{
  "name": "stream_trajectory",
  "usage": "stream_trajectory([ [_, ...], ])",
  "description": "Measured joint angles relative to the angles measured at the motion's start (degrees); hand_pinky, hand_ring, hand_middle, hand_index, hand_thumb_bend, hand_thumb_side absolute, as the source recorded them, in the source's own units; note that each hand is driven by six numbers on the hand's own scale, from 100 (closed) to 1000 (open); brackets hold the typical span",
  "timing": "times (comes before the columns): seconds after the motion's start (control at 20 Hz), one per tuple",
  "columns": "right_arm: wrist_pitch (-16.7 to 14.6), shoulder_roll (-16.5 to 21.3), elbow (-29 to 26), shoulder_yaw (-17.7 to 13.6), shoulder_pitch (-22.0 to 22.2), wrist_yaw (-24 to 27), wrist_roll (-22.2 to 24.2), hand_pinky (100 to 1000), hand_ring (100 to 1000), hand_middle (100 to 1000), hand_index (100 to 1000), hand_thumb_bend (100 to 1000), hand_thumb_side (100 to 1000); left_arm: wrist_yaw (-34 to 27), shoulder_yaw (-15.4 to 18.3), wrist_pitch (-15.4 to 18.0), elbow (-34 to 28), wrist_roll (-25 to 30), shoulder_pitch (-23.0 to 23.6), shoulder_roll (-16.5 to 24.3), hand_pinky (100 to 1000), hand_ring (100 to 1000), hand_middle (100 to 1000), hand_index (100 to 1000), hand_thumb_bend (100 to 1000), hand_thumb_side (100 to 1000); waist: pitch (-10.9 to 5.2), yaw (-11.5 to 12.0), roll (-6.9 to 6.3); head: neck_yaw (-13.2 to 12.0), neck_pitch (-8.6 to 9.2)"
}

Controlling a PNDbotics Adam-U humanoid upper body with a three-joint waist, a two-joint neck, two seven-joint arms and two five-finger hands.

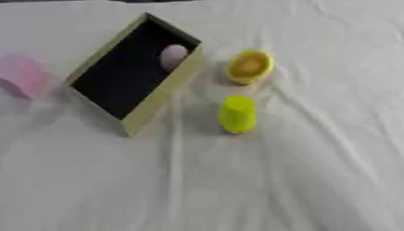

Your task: Pick up objects on the table and place them in the box.

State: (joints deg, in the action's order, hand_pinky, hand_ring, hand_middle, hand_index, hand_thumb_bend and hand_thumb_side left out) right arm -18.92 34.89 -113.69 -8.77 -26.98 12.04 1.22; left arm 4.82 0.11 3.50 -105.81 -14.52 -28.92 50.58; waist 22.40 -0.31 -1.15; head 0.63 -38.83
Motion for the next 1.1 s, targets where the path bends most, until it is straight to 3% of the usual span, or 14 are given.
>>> stream_trajectory([
  [0.3, -1.02, 3.11, 0.00, 0.35, 1.82, -0.80, -0.74, 901, 913, 764, 911, 100, 656, 5.92, -1.39, 0.59, 6.47, 12.72, -2.66, 5.28, 802, 757, 797, 927, 370, 401, -0.78, 0.34, 0.26, 0.00, -0.50],
  [0.7, -1.59, 3.93, 0.00, 0.78, 2.75, -1.49, -1.12, 902, 914, 762, 911, 100, 659, 14.27, -4.32, 2.90, 16.53, 34.14, -11.67, 5.83, 825, 790, 792, 929, 520, 264, -1.04, 0.63, 0.27, 0.62, -0.48],
  [1.1, -1.57, 4.50, 0.00, 1.41, 2.80, -1.81, -0.92, 901, 914, 759, 911, 100, 657, 21.58, -9.28, 7.48, 25.04, 39.46, -18.14, 4.23, 860, 830, 813, 946, 694, 132, -1.05, 0.78, 0.23, 0.94, -0.51],
])
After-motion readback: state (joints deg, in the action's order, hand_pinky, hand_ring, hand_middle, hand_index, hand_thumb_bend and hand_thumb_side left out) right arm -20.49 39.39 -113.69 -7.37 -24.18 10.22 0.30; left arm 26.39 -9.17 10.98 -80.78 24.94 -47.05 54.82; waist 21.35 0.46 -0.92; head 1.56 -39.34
